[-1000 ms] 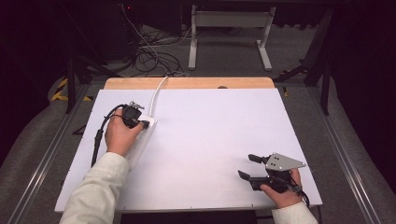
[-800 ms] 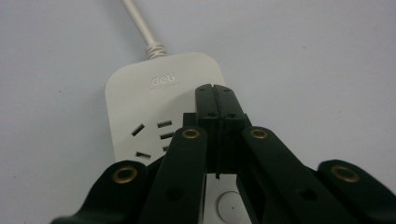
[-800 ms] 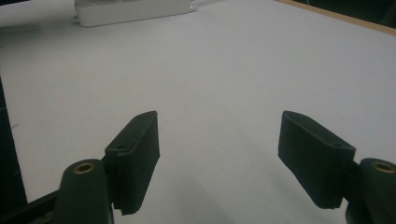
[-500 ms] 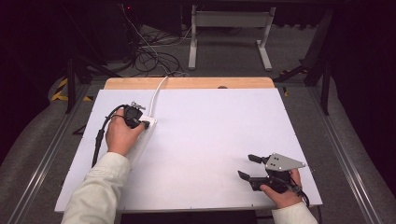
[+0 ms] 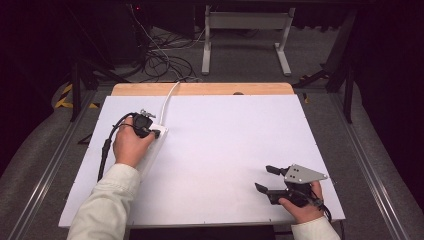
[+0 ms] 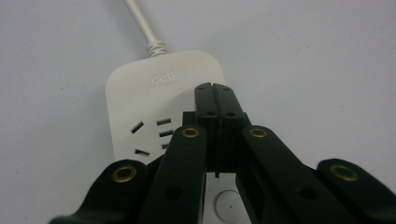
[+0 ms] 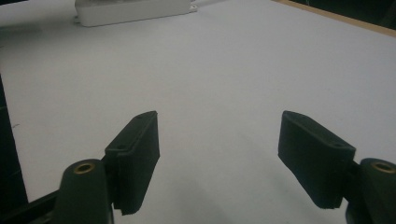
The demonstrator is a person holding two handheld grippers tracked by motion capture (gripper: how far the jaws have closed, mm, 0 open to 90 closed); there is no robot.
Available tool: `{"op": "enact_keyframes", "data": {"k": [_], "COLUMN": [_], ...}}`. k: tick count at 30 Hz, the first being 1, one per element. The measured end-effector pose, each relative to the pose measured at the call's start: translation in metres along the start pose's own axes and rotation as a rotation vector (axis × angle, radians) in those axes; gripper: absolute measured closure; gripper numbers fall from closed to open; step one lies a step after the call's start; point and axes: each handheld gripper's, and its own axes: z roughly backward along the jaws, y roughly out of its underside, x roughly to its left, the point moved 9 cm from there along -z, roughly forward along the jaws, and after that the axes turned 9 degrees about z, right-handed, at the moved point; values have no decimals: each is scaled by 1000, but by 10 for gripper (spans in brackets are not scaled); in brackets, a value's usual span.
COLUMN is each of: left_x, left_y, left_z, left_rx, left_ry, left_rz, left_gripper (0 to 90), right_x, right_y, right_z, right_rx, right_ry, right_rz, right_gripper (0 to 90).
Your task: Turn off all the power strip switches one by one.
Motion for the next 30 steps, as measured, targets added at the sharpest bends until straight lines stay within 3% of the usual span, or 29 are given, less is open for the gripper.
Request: {"op": "enact_keyframes", "data": {"k": [12,14,16,19,21,24,28,29,30], "left_x": [-1,-2,0,-2,-4,-11,-13,-15,-17], "left_y": [1,-2,-2,-7,-10,-10,-8,-8,-8], "left_z": [-1,1,4,15,23,33,49,54,57], "left_rx": [7,-20,-19,-67,-92,-99,-126,-145,-169], "left_ry": [7,9,-9,21,31,69,68,74,82], "left_rz": [20,7,20,31,17,34,12,19,23], "left_gripper": [900,900,900,900,900,900,899,870,740], "right_x": [1,0,0,-1,-1,-1,0,0,0], "right_y": [0,0,0,1,1,1,0,1,1], "right_z": [0,0,0,0,-1,-1,0,0,0], "right_rx": [0,-1,-2,0,2,3,0,0,0], "right_ry": [-2,-1,-1,-1,-1,0,2,2,2], "right_rz": [1,0,-3,-4,-5,-4,-5,-5,-5], "right_gripper": [299,299,299,299,299,299,299,299,299]}}
